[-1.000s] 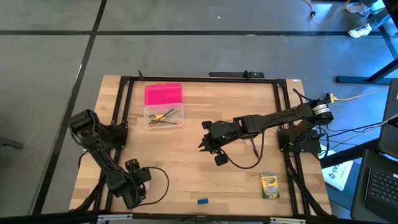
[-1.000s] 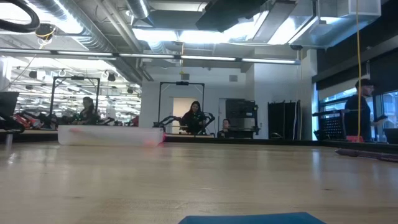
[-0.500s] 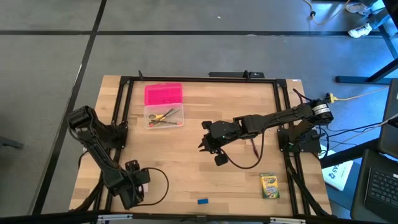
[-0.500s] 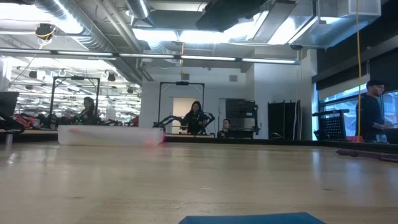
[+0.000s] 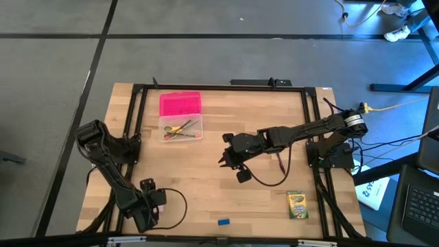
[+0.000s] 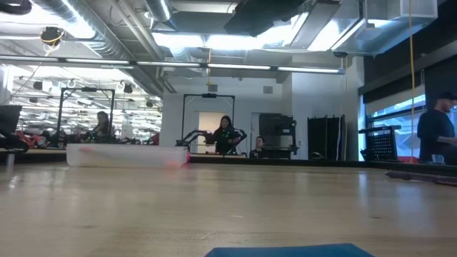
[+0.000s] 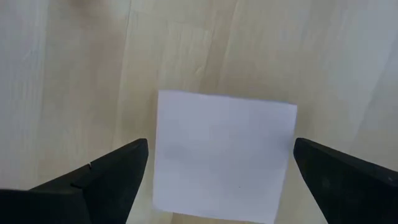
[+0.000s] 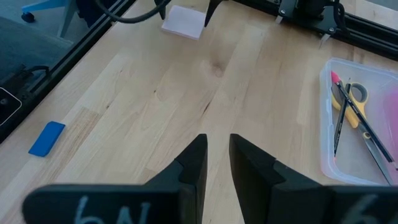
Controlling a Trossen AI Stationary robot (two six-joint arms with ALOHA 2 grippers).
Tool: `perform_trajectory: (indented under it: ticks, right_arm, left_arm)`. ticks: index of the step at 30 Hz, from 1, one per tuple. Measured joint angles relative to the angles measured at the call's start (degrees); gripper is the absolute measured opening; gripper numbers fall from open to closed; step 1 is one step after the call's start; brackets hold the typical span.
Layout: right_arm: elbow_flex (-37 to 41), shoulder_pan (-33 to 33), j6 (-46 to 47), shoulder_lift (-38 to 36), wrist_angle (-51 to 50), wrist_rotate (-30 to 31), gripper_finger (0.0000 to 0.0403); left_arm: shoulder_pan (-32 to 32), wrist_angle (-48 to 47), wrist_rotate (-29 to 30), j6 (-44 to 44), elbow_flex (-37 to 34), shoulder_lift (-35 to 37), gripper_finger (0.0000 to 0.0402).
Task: Pack school essentials
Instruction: Put the light pink sticky note into the pink supply box
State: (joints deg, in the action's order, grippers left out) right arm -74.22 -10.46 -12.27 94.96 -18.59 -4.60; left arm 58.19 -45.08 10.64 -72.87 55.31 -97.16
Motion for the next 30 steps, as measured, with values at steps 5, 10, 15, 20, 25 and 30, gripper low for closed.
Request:
perform_trajectory:
  ticks: [5, 10, 15, 20, 25, 30]
  right_arm:
    - [0.0, 0.0, 0.0, 0.0, 0.02, 0.0, 0.0071]
    - [0.0, 0.0, 0.0, 0.0, 0.02, 0.0, 0.0071]
    - [0.0, 0.0, 0.0, 0.0, 0.02, 0.0, 0.0071]
    - [0.0, 0.0, 0.0, 0.0, 0.02, 0.01, 0.0071]
    - [0.0, 0.0, 0.0, 0.0, 0.02, 0.0, 0.0071]
    - [0.0, 0.0, 0.0, 0.0, 0.02, 0.0, 0.0071]
  left_arm:
    - [0.0, 0.33, -0.3, 0.12, 0.0, -0.29, 0.0399]
    - [0.0, 0.31, -0.9, 0.12, 0.01, -0.34, 0.0398]
    - [0.0, 2.3, -0.91, 0.1, -1.26, -0.36, 0.0398]
    - [0.0, 5.02, -0.82, 0.09, -2.93, -0.26, 0.0397]
    - [0.0, 5.38, -0.69, 0.02, -3.39, -0.15, 0.0397]
    - [-0.24, 5.44, -0.22, -1.08, -3.63, -0.12, 0.0387]
